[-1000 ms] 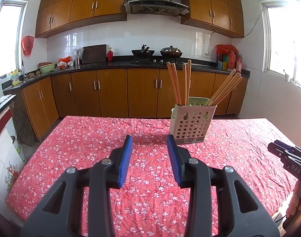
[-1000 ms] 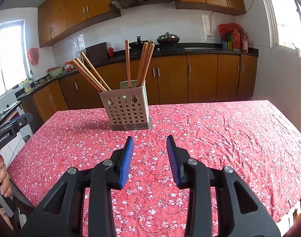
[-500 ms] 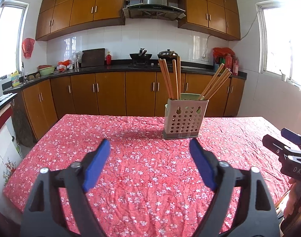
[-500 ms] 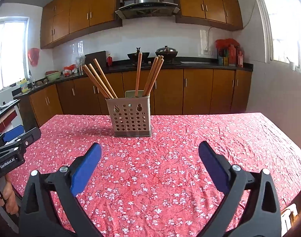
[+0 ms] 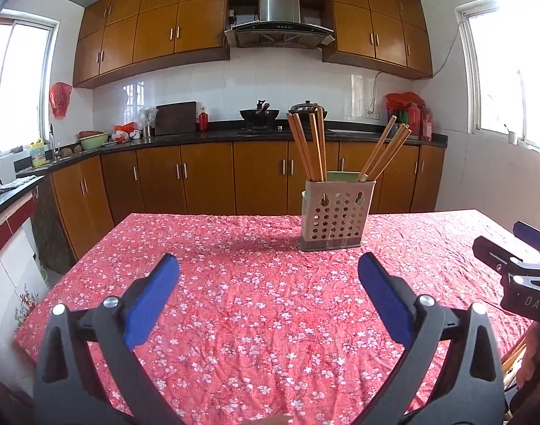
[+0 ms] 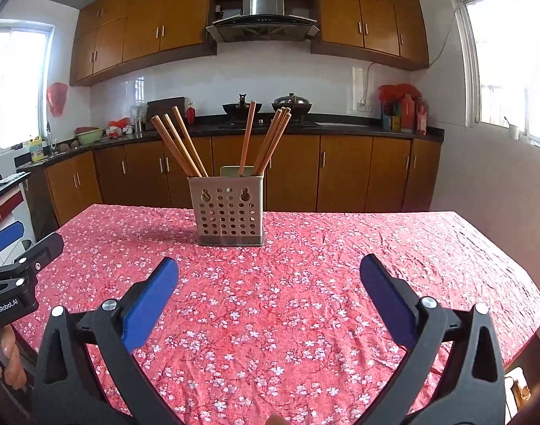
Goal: Organize utensils
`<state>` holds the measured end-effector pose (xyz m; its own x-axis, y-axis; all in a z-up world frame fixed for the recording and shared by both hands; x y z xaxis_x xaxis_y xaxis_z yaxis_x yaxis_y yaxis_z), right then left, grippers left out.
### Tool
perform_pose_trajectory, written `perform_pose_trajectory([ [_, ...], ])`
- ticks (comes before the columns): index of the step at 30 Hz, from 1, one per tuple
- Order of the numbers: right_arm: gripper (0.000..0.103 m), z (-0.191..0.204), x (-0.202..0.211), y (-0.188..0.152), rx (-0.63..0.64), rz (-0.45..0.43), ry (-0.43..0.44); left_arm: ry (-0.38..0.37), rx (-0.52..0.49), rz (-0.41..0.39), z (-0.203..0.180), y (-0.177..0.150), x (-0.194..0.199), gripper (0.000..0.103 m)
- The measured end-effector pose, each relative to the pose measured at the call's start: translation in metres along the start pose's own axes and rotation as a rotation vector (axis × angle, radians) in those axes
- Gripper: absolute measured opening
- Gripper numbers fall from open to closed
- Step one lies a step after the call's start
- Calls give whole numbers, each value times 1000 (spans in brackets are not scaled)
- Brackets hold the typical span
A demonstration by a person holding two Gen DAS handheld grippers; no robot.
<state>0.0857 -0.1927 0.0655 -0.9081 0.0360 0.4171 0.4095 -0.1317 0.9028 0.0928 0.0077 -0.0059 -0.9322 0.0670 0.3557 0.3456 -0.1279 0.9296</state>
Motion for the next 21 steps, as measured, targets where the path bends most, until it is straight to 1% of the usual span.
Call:
perform_pose_trajectory([
  [5,101,-3,0,-5,-16,7,-11,12,-5,2,2,-3,1,99],
  [21,101,-2,2,-8,-19,12,-18,6,2,4,3,-5,2,99],
])
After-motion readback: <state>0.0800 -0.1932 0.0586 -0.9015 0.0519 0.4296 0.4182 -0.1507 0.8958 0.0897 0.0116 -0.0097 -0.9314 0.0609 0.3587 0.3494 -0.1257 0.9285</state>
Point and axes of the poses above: each gripper's, at about its wrist camera, not at the fingertips, and x roughly against the way its jaws point, z to its left, y to its top, the point moved 7 cm from there along -x, roughly the way its jaws point, and after that the axes turned 4 degrees about -x, right-handed, at the moved point
